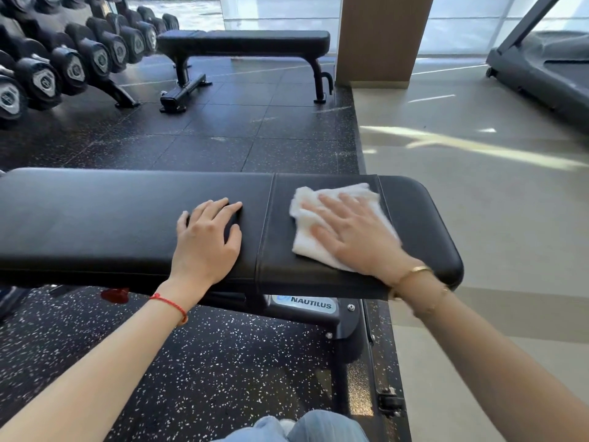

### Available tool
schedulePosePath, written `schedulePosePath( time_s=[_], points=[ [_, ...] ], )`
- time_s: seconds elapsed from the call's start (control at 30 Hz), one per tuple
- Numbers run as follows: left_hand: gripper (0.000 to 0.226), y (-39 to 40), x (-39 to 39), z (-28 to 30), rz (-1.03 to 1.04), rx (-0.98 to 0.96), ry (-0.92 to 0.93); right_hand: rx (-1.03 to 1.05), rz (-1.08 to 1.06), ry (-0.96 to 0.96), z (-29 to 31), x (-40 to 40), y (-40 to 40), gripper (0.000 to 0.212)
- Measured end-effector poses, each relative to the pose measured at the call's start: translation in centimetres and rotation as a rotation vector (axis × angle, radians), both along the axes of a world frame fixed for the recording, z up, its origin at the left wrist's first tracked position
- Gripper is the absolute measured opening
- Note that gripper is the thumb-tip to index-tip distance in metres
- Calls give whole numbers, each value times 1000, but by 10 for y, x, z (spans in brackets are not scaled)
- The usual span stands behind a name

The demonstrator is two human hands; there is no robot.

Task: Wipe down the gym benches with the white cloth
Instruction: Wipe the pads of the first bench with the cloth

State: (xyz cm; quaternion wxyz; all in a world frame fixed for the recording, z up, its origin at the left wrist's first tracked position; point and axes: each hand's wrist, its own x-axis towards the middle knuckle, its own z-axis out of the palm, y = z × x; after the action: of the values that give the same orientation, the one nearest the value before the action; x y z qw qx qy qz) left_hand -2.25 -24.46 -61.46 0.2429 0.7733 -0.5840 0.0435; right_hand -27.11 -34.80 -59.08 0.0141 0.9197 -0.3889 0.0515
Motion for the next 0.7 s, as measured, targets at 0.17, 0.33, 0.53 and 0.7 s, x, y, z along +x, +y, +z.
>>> schedulePosePath(
  time_s=[0.17,0.33,0.53,0.7],
  points=[
    [47,-1,-4,1,12,-7,8,97,-239,-13,10,-24,-34,52],
    [42,-2,-3,1,16,2,7,71,-51,-16,2,-1,6,55],
    [42,2,1,5,26,43,-4,122,15,-68,-1,42,-5,52],
    [49,15,14,5,113,29,-127,155,-36,-47,4,114,-50,52]
  ],
)
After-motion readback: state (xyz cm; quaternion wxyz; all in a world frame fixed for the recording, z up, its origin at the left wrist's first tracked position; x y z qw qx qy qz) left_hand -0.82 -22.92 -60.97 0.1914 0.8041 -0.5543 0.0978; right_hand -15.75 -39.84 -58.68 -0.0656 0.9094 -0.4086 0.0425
